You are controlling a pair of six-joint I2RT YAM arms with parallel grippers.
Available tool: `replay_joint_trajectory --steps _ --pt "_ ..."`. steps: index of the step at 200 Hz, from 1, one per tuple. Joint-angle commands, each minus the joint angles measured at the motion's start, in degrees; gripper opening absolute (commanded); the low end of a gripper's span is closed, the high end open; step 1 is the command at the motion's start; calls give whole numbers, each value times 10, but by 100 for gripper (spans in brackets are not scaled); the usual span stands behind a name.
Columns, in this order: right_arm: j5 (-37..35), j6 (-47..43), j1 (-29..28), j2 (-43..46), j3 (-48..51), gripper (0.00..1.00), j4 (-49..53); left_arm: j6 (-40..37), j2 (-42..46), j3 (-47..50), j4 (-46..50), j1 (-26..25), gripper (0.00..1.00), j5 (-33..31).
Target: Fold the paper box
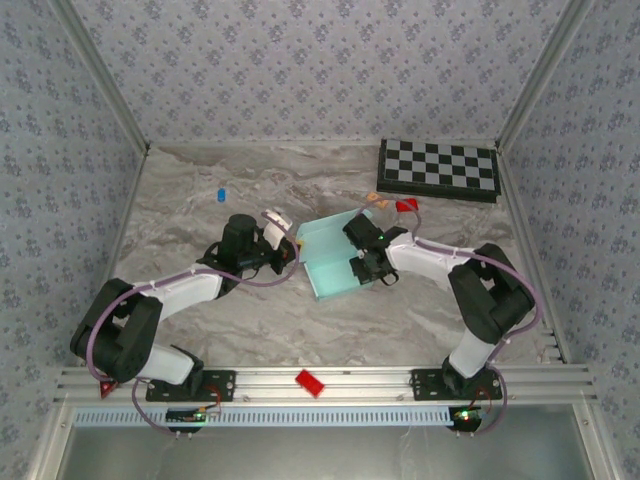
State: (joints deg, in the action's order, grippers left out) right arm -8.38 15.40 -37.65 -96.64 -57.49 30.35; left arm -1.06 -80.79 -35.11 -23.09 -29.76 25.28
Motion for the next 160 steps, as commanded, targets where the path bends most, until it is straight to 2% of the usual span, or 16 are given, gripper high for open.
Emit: replay_joint_trajectory --steps 1,82,160 --pt "-42 -5 -7 -25 -17 16 60 -18 7 -10 7 -1 0 2" --pt "-93 9 -21 -57 -51 18 118 -27 8 -10 9 -1 0 -1" --pt "-80 15 -21 -54 -48 19 110 -27 1 -19 9 -1 0 7"
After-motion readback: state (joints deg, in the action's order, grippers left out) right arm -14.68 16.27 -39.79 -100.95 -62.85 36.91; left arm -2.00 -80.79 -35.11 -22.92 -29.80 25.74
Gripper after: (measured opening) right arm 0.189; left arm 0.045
